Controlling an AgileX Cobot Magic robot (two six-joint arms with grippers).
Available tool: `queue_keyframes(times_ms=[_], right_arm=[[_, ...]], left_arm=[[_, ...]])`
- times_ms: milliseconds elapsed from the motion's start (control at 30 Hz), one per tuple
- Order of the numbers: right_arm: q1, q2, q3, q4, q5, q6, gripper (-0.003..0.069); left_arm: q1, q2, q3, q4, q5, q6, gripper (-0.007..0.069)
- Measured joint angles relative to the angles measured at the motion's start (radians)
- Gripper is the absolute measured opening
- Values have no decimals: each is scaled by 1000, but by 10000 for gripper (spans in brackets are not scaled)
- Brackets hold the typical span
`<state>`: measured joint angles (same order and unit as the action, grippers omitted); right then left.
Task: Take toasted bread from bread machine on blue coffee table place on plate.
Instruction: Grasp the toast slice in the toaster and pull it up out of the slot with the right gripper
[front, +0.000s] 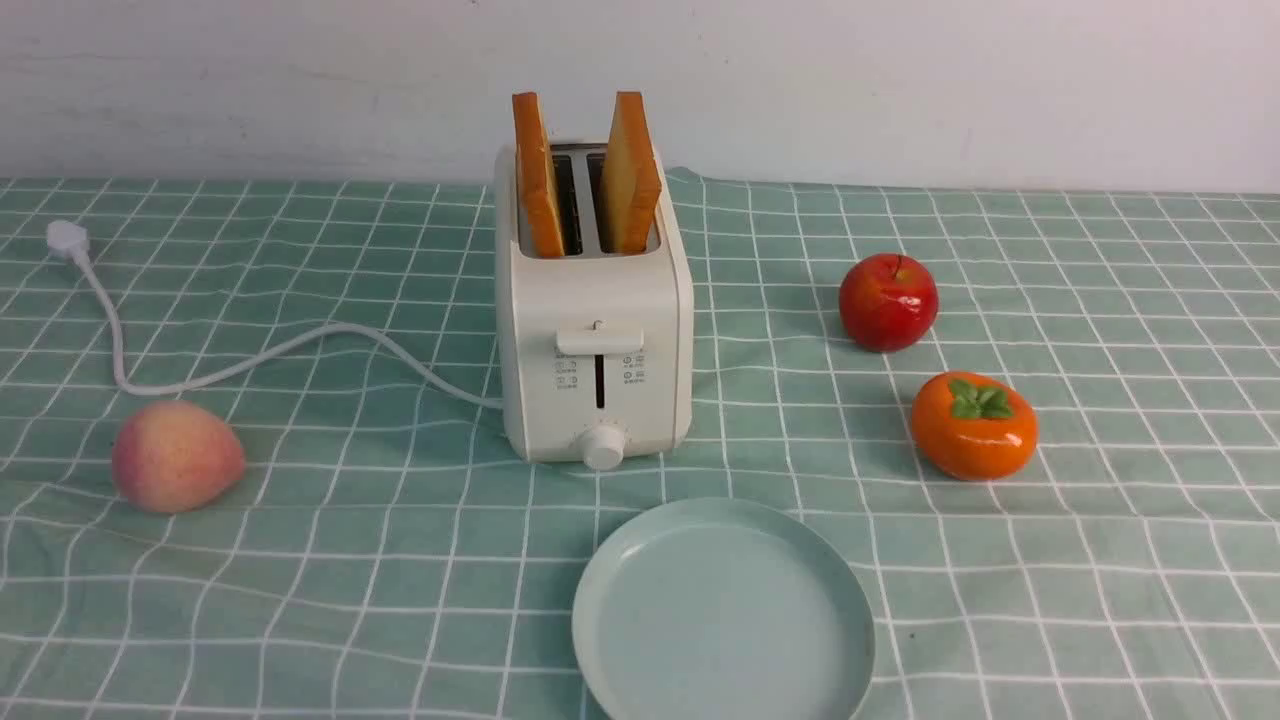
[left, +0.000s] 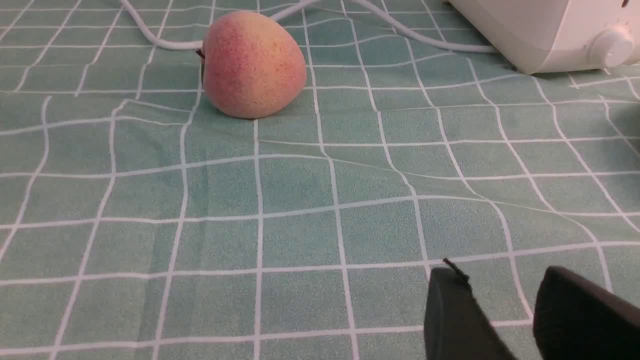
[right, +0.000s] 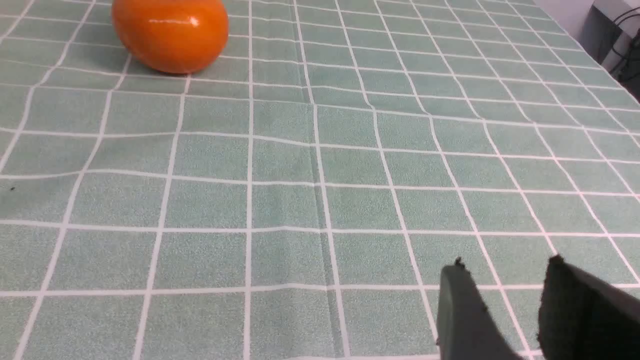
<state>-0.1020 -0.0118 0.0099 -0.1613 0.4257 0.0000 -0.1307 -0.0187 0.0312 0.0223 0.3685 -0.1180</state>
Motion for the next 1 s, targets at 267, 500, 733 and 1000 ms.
queue_keyframes(times_ms=[267, 500, 733, 1000], right_arm=[[0, 0, 0, 0, 0, 0, 240], [0, 0, 0, 0, -2, 0, 240], [0, 0, 14, -5, -108, 0, 240], [0, 0, 15, -157, -527, -69, 240]], left_arm=[[0, 0, 0, 1, -53, 0, 238], [0, 0, 0, 0, -95, 0, 238], [0, 0, 0, -1, -106, -48, 238], [0, 0, 0, -1, -309, -150, 238]])
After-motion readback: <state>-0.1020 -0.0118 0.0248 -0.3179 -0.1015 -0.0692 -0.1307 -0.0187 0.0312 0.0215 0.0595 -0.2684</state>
